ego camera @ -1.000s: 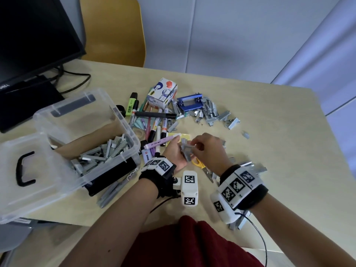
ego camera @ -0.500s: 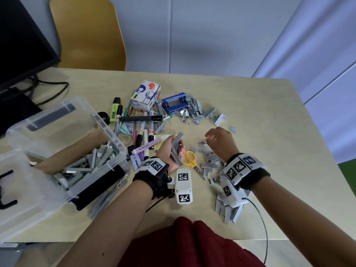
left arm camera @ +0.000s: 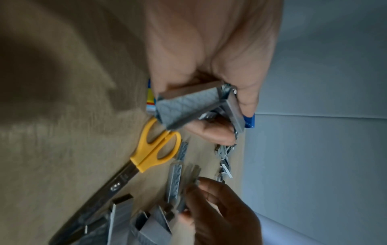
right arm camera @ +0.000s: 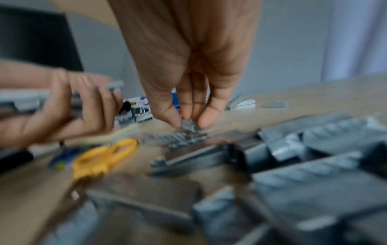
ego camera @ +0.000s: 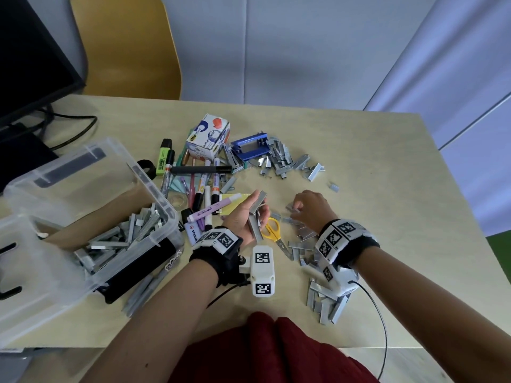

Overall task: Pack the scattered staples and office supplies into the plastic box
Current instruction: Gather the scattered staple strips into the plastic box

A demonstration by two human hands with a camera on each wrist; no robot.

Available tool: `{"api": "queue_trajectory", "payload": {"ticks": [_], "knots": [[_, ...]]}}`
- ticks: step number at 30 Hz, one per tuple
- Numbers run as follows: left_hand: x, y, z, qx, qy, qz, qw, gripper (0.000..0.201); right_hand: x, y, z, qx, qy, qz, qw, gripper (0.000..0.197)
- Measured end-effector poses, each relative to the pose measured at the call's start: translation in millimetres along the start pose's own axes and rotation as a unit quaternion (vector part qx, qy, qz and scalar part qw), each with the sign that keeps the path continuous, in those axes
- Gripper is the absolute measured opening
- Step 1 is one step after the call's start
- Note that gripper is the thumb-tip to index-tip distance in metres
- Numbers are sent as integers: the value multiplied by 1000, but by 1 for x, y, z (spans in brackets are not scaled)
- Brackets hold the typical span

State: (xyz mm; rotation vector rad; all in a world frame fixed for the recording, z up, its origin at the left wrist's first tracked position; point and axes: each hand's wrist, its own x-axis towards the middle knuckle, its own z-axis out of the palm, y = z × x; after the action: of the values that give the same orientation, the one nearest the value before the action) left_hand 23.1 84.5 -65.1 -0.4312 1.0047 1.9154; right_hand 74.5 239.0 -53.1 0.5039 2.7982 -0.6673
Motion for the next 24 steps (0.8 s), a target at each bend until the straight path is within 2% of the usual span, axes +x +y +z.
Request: {"api": "queue_trajectory", "payload": {"ticks": [3,6,12,15,17,20,24], "knots": [[4,-2,1,-34,31,-5,999,35,-5,-7,-10,83,32,16,996,16],[8,-4,2,-54,39,-11,998,33,-12,-27,-22,127,54,-17,990,16],[13,5,10,-61,41,-21,997,33,-11,-58,-32,162,25,-60,985,17],[19,18,10,-32,44,-38,998,34,4,-58,-39,166,28,-63,984,17],[24,26,8,5,45,-44,998,35,19,-56,-48,176,56,-53,981,14],[30,40,9,16,42,-46,998,37,50,-45,-57,132,82,-30,987,17],[39,52,10,1,26,-47,999,39,88,-32,-52,36,27,-14,999,26]]}}
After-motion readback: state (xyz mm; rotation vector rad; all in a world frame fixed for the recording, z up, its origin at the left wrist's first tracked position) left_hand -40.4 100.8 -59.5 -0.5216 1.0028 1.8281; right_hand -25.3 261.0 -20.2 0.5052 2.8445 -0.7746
